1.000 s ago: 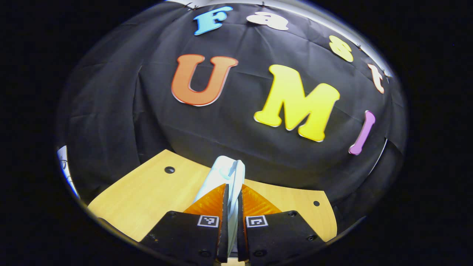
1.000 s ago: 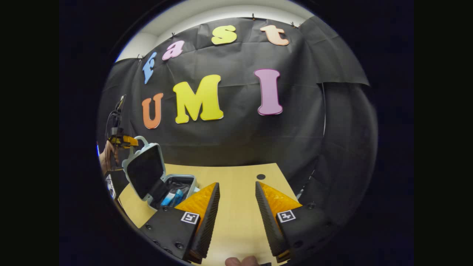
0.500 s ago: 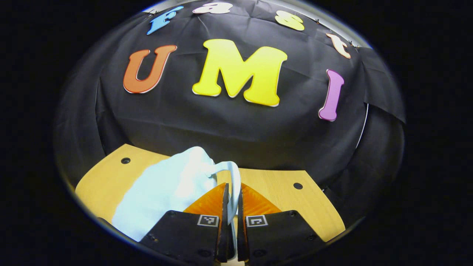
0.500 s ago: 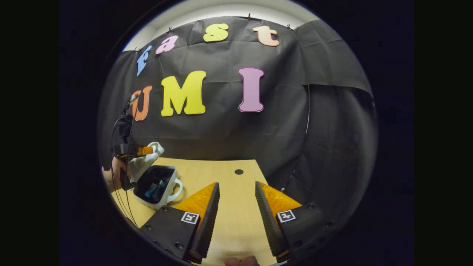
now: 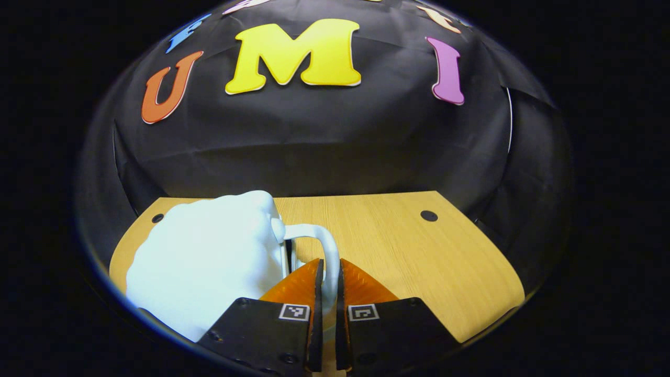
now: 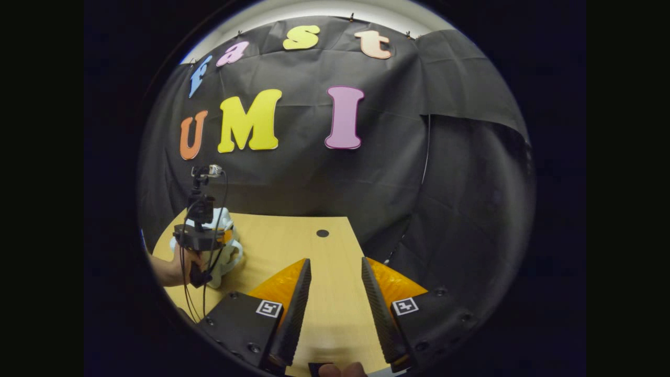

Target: First open the suitcase, pack the skin care products into it, and then close the suitcase.

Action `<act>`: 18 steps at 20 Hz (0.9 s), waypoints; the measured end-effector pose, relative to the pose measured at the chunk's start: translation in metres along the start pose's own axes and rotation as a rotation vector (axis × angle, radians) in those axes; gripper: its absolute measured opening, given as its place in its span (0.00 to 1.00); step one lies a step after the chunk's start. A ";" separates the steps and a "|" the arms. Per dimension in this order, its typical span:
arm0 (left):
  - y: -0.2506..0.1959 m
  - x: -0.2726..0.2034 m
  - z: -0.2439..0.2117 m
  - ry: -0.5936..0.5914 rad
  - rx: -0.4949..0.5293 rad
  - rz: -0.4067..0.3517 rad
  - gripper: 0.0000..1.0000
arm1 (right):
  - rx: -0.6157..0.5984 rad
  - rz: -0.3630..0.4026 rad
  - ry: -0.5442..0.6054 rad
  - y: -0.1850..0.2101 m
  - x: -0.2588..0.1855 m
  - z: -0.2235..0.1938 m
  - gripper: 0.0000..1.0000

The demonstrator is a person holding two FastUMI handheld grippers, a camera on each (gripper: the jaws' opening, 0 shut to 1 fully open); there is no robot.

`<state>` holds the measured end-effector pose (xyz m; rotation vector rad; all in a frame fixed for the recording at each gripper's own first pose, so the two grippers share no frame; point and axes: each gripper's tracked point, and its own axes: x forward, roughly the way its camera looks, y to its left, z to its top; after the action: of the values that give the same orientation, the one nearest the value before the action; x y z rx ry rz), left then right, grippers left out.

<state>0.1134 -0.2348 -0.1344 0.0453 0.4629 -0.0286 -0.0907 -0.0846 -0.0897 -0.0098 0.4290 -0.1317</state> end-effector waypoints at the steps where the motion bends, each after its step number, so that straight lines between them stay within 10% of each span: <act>1: 0.000 0.003 -0.002 -0.002 0.029 0.017 0.13 | 0.000 -0.002 0.005 -0.002 0.002 -0.002 0.59; 6: -0.013 0.010 -0.015 0.003 0.144 0.063 0.20 | 0.007 -0.003 0.008 -0.009 0.006 0.000 0.59; 7: -0.014 0.010 -0.017 0.005 0.152 0.064 0.35 | 0.007 -0.002 0.007 -0.009 0.006 0.001 0.59; 8: -0.016 0.009 -0.018 0.003 0.147 0.053 0.24 | 0.005 -0.001 0.004 -0.011 0.007 0.002 0.59; 18: -0.031 -0.052 0.017 -0.140 0.059 -0.014 0.79 | -0.010 0.077 -0.062 0.013 0.012 0.032 0.59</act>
<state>0.0728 -0.2660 -0.0971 0.0978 0.3228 -0.0589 -0.0647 -0.0737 -0.0656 -0.0076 0.3680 -0.0534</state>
